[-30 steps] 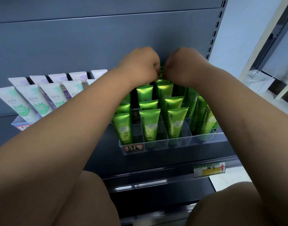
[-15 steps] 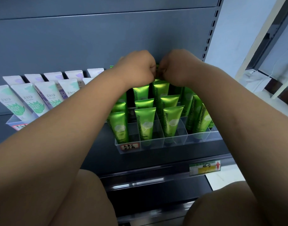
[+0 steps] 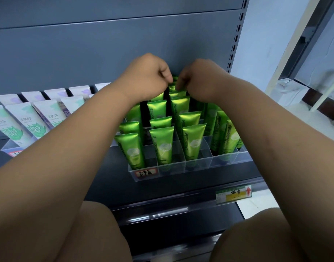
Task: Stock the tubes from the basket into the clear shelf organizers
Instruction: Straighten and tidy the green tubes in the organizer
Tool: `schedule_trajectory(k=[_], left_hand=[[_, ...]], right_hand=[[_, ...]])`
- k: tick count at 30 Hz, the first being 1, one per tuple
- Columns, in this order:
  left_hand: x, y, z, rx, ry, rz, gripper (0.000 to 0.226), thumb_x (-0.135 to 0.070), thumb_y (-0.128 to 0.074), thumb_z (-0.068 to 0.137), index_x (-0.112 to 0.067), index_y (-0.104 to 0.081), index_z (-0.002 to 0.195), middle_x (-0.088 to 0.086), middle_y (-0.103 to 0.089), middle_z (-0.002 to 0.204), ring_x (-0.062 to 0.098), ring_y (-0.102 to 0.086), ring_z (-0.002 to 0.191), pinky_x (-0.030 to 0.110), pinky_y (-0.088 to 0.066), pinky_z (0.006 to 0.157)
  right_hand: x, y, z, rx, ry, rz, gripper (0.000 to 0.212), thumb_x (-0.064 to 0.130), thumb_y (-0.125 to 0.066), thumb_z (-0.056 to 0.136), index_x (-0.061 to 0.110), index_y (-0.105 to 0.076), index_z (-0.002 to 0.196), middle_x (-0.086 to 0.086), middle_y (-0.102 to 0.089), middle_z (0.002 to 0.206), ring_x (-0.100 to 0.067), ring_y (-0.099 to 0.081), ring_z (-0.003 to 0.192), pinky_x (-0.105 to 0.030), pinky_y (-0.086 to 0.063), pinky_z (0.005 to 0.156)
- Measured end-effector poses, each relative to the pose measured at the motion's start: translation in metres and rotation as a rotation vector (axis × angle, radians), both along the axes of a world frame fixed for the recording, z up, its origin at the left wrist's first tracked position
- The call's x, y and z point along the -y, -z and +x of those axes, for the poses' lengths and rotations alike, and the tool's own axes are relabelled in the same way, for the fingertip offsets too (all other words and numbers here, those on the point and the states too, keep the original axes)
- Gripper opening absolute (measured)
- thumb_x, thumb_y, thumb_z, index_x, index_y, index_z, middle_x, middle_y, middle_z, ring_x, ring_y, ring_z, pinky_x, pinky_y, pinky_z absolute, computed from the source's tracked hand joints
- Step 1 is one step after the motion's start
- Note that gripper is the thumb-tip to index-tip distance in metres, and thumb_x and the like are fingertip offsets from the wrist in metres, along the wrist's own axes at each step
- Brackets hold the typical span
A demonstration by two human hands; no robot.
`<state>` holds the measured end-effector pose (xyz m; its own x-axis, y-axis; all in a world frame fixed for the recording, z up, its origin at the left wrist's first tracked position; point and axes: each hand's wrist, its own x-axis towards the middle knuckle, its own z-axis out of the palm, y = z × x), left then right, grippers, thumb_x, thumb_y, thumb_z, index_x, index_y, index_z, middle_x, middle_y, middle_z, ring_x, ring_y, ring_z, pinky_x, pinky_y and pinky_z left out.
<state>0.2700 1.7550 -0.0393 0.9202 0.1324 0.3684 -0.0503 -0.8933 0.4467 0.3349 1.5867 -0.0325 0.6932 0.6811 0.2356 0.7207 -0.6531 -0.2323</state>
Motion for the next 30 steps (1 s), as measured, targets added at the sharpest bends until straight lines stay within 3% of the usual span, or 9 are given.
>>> schedule_trajectory(k=[5,13,21,26,30], left_hand=[[-0.002,0.003,0.002,0.034,-0.05,0.048,0.019,-0.01,-0.065,0.085,-0.026,-0.077,0.087,-0.017,-0.063,0.074,0.017,-0.069,0.091,0.029,-0.054,0.088],[-0.005,0.008,0.01,-0.021,-0.061,0.156,0.014,-0.021,-0.066,0.087,-0.032,-0.074,0.083,-0.007,-0.073,0.092,0.024,-0.067,0.101,0.042,-0.056,0.09],[0.001,0.001,0.023,-0.07,-0.049,0.163,0.012,-0.02,-0.068,0.084,-0.028,-0.076,0.084,-0.003,-0.076,0.091,0.023,-0.069,0.093,0.039,-0.057,0.088],[0.001,0.001,0.031,-0.126,-0.063,0.196,0.012,-0.019,-0.068,0.084,-0.022,-0.079,0.087,0.001,-0.077,0.091,0.025,-0.07,0.094,0.038,-0.056,0.088],[0.003,0.0,0.034,-0.182,-0.076,0.214,0.019,-0.023,-0.069,0.079,-0.037,-0.069,0.066,-0.006,-0.076,0.09,0.024,-0.07,0.094,0.042,-0.056,0.089]], right_hand=[[0.005,0.003,0.009,-0.016,0.037,0.133,0.04,0.0,-0.053,0.086,0.027,-0.08,0.097,0.001,-0.074,0.104,-0.021,-0.067,0.1,-0.036,-0.056,0.09],[0.023,0.002,0.029,-0.02,0.172,0.24,0.036,0.005,-0.056,0.086,0.032,-0.079,0.092,0.004,-0.074,0.102,-0.022,-0.067,0.096,-0.036,-0.057,0.089],[0.0,-0.014,0.031,0.067,0.051,-0.028,0.025,0.021,-0.057,0.092,0.018,-0.079,0.103,-0.005,-0.073,0.111,-0.031,-0.065,0.107,-0.038,-0.054,0.092],[-0.016,-0.008,0.039,0.104,0.054,-0.089,0.022,0.023,-0.056,0.09,0.013,-0.075,0.094,-0.008,-0.07,0.101,-0.032,-0.064,0.101,-0.031,-0.05,0.08],[-0.018,-0.001,0.042,0.087,0.052,-0.089,0.018,0.022,-0.059,0.09,0.017,-0.076,0.094,-0.008,-0.071,0.102,-0.032,-0.064,0.1,-0.029,-0.045,0.077]])
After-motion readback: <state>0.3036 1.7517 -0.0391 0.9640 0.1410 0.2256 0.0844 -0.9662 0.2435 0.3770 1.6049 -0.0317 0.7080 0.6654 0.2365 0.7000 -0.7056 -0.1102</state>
